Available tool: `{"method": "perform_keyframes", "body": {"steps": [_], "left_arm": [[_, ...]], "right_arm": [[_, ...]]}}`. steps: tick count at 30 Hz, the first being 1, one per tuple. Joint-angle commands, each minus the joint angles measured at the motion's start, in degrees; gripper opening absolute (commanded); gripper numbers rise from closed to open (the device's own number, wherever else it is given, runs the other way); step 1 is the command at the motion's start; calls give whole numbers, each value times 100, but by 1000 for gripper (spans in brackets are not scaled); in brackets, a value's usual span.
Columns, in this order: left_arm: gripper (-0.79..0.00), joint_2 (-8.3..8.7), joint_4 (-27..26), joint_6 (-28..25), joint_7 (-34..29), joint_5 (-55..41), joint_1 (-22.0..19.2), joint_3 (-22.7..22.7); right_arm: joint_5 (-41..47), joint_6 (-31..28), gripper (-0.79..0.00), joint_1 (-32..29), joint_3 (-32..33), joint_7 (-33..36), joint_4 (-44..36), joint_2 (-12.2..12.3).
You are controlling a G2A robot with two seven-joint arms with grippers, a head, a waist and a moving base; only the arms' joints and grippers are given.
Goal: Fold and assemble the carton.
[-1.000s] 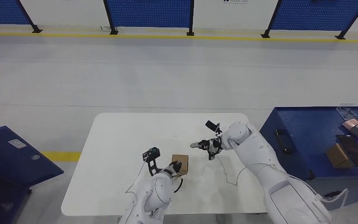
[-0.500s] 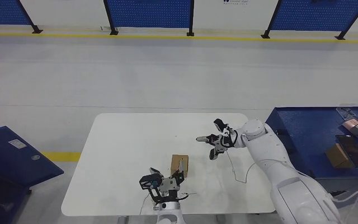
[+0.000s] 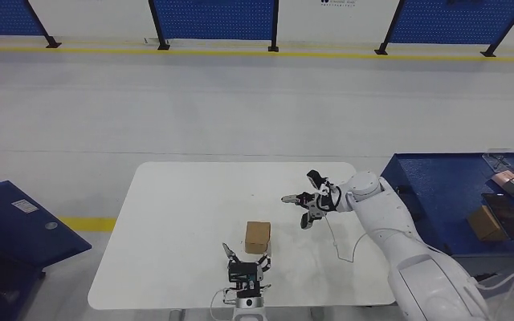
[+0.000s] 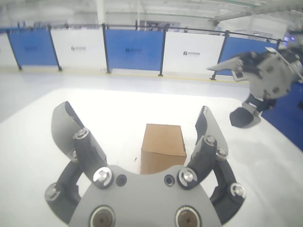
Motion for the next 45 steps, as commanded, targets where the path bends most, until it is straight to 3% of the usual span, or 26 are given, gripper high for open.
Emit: {"method": "perform_keyframes", "body": {"steps": [1, 7, 15, 23, 39, 40, 45], "left_arm": [[0, -95, 784, -143, 125, -132, -288, 252], [0, -382, 1909, 221, -52, -282, -856, 527], [0, -634, 2730, 272, -270, -472, -1259, 710], [0, -791, 3034, 132, -738, -851, -1556, 804], [0, -878, 3208, -195, -1025, -1499, -1771, 1083], [-49, -884, 3219, -228, -1080, -1518, -1787, 1116], [-62, -909, 3221, -314, -1289, -1728, -1850, 1199]], "right_arm": [[45, 160, 0, -41, 50, 10, -61, 42], [193, 402, 0, -107, 175, 73, -133, 122], [193, 402, 0, -107, 175, 73, -133, 122], [193, 402, 0, -107, 175, 73, -133, 122], [193, 402, 0, -107, 175, 73, -133, 122], [193, 402, 0, -107, 175, 73, -133, 122], [193, 402, 0, -107, 175, 73, -133, 122]]}}
